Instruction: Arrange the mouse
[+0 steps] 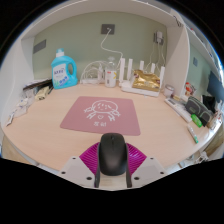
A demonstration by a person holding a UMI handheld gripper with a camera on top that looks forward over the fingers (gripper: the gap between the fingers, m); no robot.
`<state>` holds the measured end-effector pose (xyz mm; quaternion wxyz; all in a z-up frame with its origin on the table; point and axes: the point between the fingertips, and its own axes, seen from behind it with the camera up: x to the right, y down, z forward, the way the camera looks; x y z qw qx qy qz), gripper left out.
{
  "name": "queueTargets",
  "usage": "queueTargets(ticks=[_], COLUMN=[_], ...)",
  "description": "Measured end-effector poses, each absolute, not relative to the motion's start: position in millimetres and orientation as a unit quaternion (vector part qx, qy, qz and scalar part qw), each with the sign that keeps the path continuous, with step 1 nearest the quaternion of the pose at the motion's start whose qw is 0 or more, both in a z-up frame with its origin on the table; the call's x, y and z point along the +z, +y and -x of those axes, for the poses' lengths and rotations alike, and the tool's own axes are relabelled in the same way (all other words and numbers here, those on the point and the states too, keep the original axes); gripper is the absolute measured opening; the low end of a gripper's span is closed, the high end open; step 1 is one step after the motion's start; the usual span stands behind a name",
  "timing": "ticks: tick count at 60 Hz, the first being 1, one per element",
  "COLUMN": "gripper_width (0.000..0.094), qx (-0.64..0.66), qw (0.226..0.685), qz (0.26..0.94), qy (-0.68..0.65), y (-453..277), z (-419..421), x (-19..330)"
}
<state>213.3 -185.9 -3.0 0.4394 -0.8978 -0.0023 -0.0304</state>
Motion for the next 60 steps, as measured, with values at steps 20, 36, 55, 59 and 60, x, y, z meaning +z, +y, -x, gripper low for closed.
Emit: queueTargets(ticks=[20, 36, 55, 59, 60], gripper_width=[0.0353, 0.035, 0.0434, 0.0471, 0.0482], qx=[-0.007, 0.006, 0.002, 0.005, 0.004], qw=[0.552, 0.475, 0.435, 0.43, 0.429], qz=[0.833, 0.88, 0.9, 0.903, 0.903], qy=[0.023, 0.0, 0.003, -0.005, -0.006], y=[-72.2, -7.4, -1.8, -4.5, -5.6], z=[-225.3, -196.2, -191.1, -187.8, -187.3], x=[159.9, 51.6, -6.6, -10.1, -9.2])
